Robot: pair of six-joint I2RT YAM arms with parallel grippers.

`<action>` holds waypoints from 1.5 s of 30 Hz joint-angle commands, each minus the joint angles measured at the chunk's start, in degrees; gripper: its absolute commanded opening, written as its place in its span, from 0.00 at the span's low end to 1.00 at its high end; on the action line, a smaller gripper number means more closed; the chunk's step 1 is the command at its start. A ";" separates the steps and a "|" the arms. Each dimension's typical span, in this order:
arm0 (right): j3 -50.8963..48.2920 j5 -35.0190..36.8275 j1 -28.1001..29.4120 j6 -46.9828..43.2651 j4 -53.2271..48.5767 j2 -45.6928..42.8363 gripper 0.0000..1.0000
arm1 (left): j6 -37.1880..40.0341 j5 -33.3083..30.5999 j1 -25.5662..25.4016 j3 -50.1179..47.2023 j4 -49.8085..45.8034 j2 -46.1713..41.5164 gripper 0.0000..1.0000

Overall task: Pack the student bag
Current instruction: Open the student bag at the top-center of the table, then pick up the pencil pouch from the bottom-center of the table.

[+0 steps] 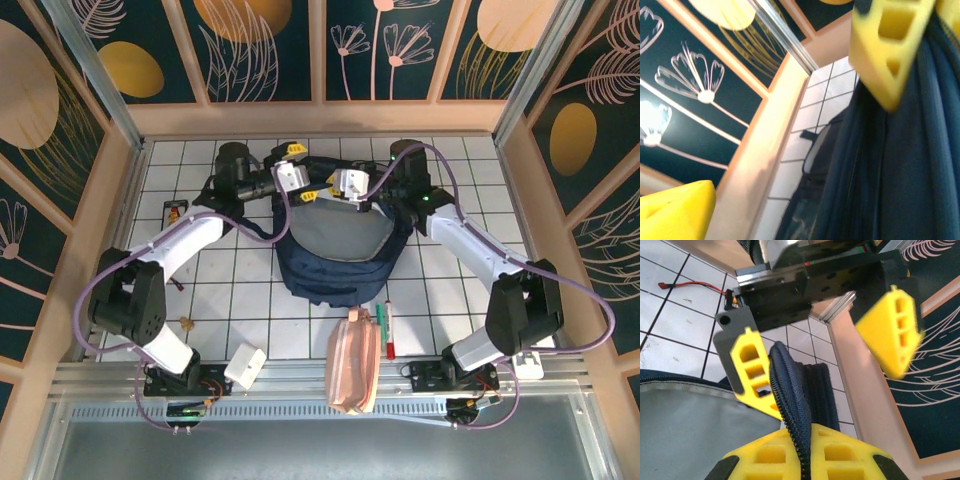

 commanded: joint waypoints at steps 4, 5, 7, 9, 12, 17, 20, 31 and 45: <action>0.95 -0.45 2.89 2.49 8.89 1.89 0.00 | 4.16 1.79 -0.80 6.57 -4.17 4.33 0.71; 1.13 0.22 3.18 2.56 9.14 2.15 0.00 | 4.71 1.84 -0.84 7.21 -5.26 4.37 0.67; 1.31 0.28 3.20 3.07 10.14 2.53 0.00 | 6.71 1.84 -0.84 8.65 -8.10 6.41 0.57; 1.33 1.49 3.27 4.25 12.02 2.94 0.00 | 7.57 1.52 -0.83 9.18 -8.85 6.77 0.51; 1.49 3.35 3.25 4.54 13.33 3.60 0.00 | 7.07 -0.72 -0.86 9.23 -7.64 6.83 0.09; 1.28 8.16 4.27 11.01 16.13 2.98 0.37 | 0.50 -11.86 -0.81 11.19 -4.04 7.46 0.00; -2.12 12.66 4.87 18.06 21.31 0.05 0.64 | -2.33 -20.52 -0.65 11.70 -1.11 7.50 0.00; -7.42 26.41 6.89 73.13 6.29 -14.12 0.99 | -15.01 -36.12 3.04 6.93 7.82 3.15 0.00; -14.79 38.42 28.26 118.69 -50.71 -18.62 0.77 | -18.07 -31.75 3.02 -4.32 15.24 -6.38 0.00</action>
